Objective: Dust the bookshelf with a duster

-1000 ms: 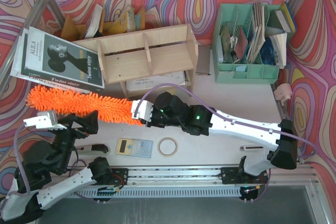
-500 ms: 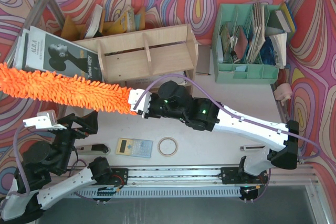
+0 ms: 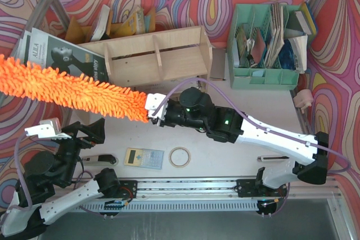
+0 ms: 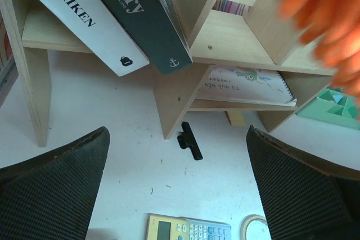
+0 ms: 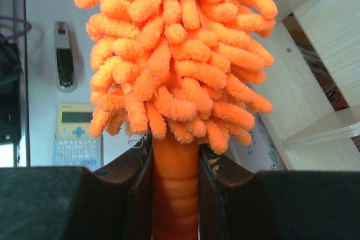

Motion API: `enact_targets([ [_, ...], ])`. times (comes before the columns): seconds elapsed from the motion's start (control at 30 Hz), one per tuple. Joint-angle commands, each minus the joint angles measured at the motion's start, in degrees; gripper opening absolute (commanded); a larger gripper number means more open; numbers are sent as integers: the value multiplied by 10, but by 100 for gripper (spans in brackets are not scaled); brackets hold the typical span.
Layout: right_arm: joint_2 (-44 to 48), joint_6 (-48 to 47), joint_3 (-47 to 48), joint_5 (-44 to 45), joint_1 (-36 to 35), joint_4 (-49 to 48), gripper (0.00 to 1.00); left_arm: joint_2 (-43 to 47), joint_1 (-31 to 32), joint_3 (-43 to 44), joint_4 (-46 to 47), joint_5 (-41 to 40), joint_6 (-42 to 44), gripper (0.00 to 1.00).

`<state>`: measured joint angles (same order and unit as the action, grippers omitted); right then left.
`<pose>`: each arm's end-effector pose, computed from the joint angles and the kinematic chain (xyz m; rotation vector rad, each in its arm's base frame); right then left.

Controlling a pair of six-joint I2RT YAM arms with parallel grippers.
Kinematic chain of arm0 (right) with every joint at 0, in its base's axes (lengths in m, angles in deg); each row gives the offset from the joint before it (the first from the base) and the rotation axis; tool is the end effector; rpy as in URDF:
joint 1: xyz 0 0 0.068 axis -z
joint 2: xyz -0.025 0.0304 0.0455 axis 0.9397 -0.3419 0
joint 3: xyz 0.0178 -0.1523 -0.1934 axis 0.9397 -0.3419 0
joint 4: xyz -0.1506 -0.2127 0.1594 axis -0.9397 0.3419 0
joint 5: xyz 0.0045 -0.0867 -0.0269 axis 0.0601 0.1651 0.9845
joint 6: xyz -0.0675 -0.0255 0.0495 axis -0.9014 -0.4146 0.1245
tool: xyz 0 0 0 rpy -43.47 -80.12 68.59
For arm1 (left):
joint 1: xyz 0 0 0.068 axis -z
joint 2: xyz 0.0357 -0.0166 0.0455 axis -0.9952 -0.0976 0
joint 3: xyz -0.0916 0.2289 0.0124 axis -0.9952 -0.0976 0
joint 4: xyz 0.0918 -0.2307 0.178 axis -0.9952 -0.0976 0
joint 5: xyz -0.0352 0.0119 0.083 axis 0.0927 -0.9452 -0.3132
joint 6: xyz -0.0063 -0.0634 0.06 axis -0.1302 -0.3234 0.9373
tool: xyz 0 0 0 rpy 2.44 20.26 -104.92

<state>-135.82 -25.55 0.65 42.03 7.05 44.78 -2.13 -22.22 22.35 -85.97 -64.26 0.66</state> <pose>0.1891 0.3788 0.3855 -1.2682 1.2413 0.5142 0.0862 -0.0270 0.3965 -0.2213 1.5099 -0.4299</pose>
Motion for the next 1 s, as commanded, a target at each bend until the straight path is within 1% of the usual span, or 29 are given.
enact_targets([
  [0.0,40,34,12,-13,2,-99,0,4,2,-4,-4,-14,7,98],
  [0.2,19,63,16,57,2,-89,0,9,2,-4,-5,-14,6,98],
  [0.37,-2,99,-13,111,3,-92,0,7,2,-5,-4,-13,6,99],
  [0.5,-24,121,-13,156,7,-80,0,9,2,-4,-5,-13,6,98],
  [0.73,-42,142,-4,227,34,-24,0,11,2,-5,-4,-14,6,99],
  [0.87,-27,158,-16,246,64,-8,0,10,2,-5,-4,-15,6,98],
  [0.97,-13,164,-20,276,78,9,0,10,2,-6,-3,-17,6,98],
])
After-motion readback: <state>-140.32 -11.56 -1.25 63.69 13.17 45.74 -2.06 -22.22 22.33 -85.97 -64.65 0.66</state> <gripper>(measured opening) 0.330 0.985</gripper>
